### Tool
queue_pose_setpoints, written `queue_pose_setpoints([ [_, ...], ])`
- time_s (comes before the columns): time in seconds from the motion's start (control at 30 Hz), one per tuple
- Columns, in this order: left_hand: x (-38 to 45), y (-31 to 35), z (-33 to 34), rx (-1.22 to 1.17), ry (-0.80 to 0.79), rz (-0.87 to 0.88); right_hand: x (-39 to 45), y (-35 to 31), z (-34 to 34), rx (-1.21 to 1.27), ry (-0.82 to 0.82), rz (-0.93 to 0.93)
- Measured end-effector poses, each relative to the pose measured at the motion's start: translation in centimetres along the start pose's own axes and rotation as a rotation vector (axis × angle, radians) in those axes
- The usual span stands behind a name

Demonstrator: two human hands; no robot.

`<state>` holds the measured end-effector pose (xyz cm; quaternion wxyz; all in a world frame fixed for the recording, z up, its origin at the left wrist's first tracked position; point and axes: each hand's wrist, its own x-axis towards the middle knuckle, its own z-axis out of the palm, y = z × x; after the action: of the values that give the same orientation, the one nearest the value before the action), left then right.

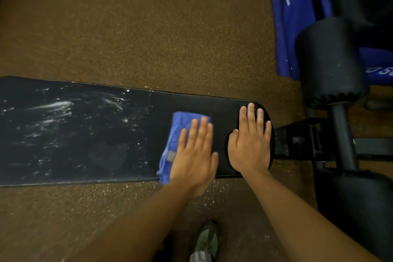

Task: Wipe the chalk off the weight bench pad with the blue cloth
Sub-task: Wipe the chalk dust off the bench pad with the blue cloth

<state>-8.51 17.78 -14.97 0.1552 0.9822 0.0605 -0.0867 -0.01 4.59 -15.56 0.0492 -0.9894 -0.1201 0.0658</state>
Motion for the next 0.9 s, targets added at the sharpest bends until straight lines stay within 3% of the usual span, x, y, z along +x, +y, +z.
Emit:
queue_pose_setpoints([
  [0.1, 3.9, -0.4, -0.7, 0.060, 0.000, 0.114, 0.0, 0.2, 0.0, 0.000, 0.005, -0.007],
  [0.27, 6.6, -4.8, -2.6, -0.015, 0.103, -0.186, 0.1, 0.4, 0.0, 0.008, 0.002, -0.005],
  [0.37, 3.5, -4.9, -2.4, -0.044, 0.146, -0.257, 0.1, 0.2, -0.1, 0.012, 0.001, 0.004],
  [0.63, 1.4, -4.3, -2.2, -0.027, 0.027, -0.230, 0.2, 0.1, -0.2, 0.019, 0.000, 0.014],
  [0.8, 1.1, -5.8, -4.8, -0.307, -0.038, -0.125, 0.2, 0.0, -0.4, 0.043, 0.006, 0.016],
  [0.9, -0.1, -9.4, -6.9, -0.214, 0.036, -0.011, 0.2, -0.3, -0.6, 0.057, 0.005, 0.016],
])
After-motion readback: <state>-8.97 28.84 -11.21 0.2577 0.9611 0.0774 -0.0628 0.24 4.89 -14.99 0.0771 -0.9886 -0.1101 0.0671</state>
